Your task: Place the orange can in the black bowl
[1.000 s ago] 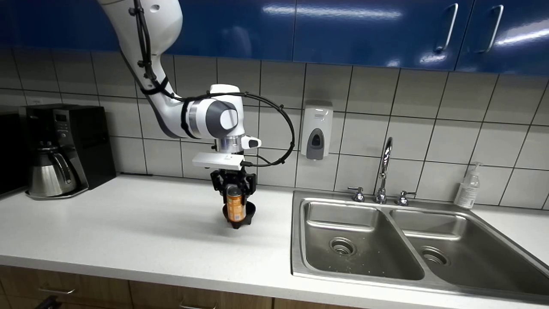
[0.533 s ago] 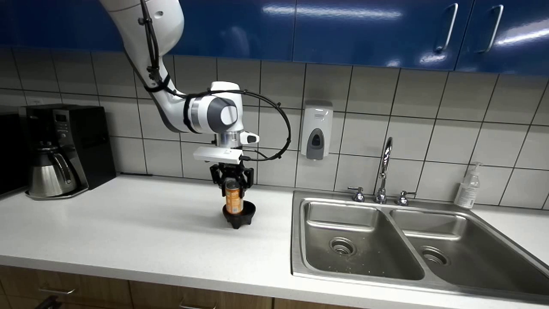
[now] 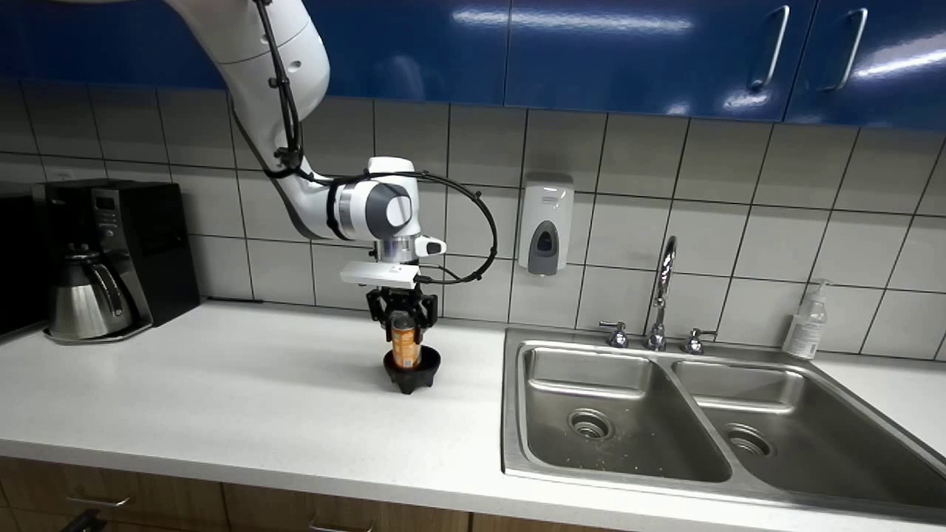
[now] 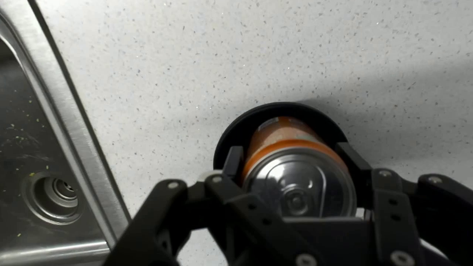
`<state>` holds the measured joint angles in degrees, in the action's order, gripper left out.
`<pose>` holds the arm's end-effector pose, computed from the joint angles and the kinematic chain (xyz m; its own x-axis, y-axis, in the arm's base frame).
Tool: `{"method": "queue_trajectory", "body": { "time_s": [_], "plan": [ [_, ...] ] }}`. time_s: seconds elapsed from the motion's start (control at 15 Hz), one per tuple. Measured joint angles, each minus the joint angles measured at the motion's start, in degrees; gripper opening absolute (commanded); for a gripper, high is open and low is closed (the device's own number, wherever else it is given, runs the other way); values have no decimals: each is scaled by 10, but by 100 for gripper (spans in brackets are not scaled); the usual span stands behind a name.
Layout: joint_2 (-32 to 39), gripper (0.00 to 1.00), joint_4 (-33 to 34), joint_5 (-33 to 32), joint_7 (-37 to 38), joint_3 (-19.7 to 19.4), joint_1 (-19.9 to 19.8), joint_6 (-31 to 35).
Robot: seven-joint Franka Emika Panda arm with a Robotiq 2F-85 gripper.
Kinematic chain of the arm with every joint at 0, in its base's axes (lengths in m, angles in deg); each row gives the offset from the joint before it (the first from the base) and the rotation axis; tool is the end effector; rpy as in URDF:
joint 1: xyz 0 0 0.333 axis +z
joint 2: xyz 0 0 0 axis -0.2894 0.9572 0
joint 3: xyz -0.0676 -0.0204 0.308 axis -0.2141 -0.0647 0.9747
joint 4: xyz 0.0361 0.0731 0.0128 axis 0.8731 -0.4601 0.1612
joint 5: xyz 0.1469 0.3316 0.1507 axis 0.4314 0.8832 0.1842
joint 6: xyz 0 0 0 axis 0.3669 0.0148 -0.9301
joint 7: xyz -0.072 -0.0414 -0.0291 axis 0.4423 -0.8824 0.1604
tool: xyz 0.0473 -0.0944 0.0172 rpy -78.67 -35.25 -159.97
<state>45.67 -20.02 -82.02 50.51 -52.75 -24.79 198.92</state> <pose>0.6183 -0.1569 0.2055 0.9912 -0.1299 0.0273 -0.1317 -0.9880 0.0807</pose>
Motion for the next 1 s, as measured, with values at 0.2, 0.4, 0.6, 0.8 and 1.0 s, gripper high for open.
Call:
{"method": "queue_trajectory", "body": {
  "time_s": [0.2,0.4,0.6,0.8,1.0],
  "plan": [
    [30,40,35,0,1,-1,0,-14],
    [61,40,72,0,4,-4,-1,-30],
    [89,40,105,0,4,-8,-2,-46],
    [108,72,129,0,4,-9,-4,-56],
    [115,92,139,-1,4,-10,-4,-61]
  ]
}}
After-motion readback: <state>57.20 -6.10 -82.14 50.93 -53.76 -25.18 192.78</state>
